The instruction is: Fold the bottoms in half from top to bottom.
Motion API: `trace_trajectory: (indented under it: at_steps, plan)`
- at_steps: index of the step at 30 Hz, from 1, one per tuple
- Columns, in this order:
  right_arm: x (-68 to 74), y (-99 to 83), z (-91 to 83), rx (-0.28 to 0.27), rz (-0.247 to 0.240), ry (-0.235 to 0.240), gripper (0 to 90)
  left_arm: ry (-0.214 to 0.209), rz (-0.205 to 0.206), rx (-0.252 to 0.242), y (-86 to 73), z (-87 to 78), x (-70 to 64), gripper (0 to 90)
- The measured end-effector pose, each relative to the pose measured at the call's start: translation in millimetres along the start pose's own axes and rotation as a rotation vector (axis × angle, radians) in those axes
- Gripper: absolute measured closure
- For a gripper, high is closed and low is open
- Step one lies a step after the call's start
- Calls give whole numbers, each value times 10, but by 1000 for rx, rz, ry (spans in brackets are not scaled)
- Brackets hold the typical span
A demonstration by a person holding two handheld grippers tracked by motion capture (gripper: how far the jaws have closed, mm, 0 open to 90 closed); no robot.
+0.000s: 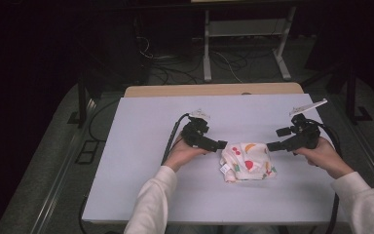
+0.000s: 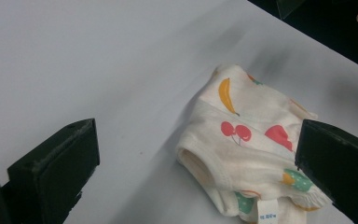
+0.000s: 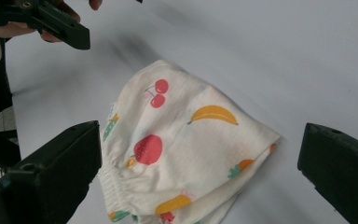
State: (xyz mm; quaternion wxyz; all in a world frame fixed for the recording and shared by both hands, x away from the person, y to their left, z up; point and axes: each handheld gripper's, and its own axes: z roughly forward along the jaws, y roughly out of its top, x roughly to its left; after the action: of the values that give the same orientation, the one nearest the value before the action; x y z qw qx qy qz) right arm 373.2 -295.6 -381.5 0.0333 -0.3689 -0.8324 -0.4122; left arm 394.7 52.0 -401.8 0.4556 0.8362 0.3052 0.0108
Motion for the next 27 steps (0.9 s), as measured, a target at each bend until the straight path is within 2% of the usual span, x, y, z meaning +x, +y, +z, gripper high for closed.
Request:
trace_trajectory:
  at_steps: [12,16,20,24,27]
  plan:
    - [-162,26,117,-21,27,-26,0,15,-53,-3,-50,33,186,0]
    - [-208,30,178,-22,34,-34,0,-8,-69,1,-67,70,225,0]
    - [-255,29,206,-54,51,-47,0,-33,-77,21,-90,118,241,0]
    - [-288,17,237,-79,63,-49,0,-35,-71,31,-99,157,235,0]
    - [-306,-2,263,-96,65,-47,0,-36,-78,18,-100,178,236,0]
